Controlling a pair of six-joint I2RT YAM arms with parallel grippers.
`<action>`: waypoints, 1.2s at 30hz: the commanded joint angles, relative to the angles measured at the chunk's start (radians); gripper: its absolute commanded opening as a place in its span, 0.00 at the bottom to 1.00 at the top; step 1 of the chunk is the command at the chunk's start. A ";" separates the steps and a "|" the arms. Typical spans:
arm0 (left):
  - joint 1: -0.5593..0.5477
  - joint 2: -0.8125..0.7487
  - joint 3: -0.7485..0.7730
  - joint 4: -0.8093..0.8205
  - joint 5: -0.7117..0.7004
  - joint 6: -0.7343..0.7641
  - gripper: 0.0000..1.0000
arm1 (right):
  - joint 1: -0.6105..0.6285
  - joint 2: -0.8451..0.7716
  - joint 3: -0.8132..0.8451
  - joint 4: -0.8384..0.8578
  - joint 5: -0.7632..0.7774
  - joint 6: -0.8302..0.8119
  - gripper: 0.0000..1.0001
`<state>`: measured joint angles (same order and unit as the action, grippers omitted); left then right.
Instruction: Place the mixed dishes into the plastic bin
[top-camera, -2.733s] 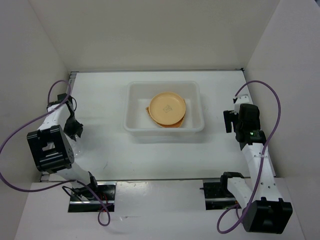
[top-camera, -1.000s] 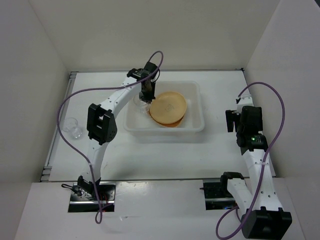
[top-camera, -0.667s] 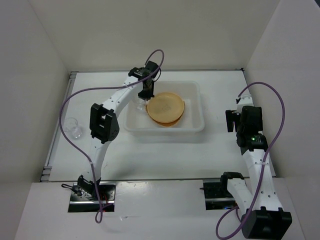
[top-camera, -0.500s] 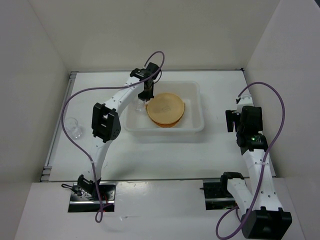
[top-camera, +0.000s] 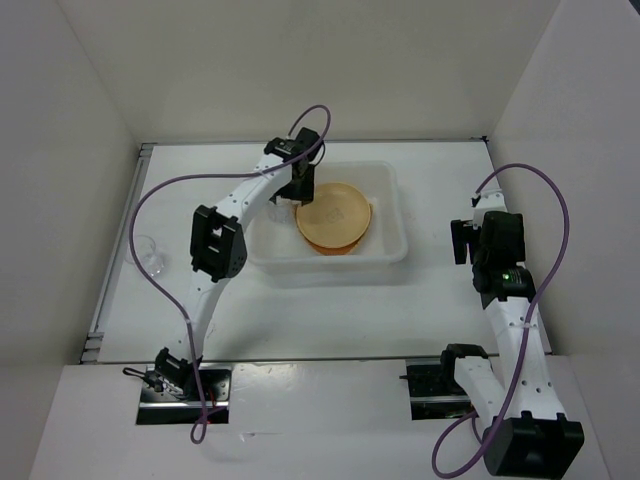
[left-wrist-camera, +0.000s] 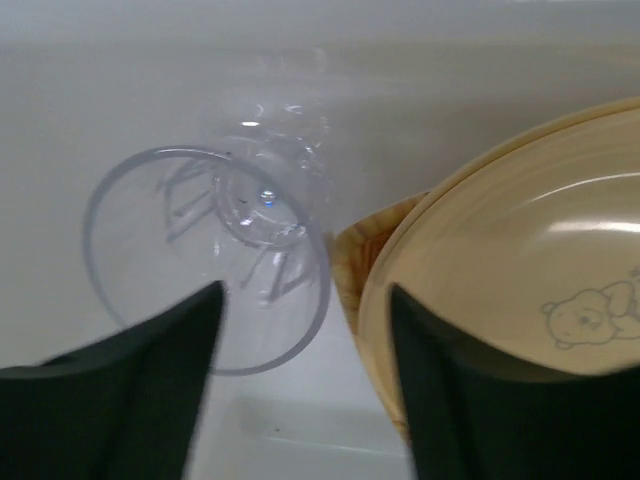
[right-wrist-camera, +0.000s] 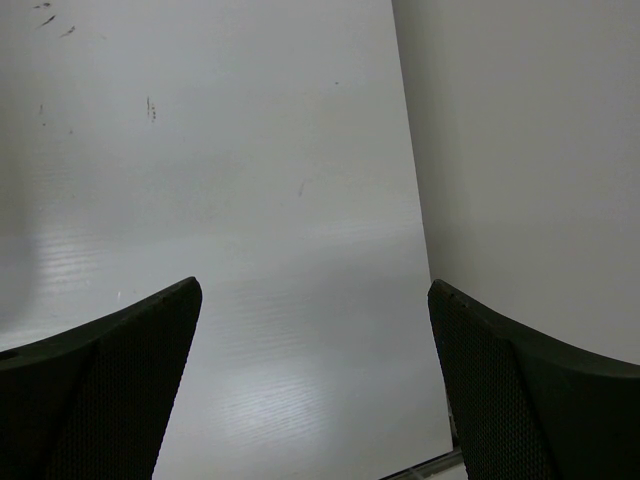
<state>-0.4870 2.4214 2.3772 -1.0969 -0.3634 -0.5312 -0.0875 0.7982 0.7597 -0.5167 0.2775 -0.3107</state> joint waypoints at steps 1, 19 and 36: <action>0.005 -0.054 0.111 -0.046 -0.054 -0.038 0.86 | 0.008 0.006 -0.005 0.053 0.019 0.015 0.98; 0.560 -0.805 -0.860 0.084 -0.137 -0.191 0.99 | 0.035 0.024 -0.005 0.053 0.009 0.015 0.98; 0.703 -0.613 -0.990 0.250 -0.120 -0.072 0.99 | 0.045 0.015 -0.005 0.053 0.009 0.015 0.98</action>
<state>0.2039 1.7794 1.4010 -0.8795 -0.4889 -0.6266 -0.0525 0.8318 0.7597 -0.5159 0.2771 -0.3103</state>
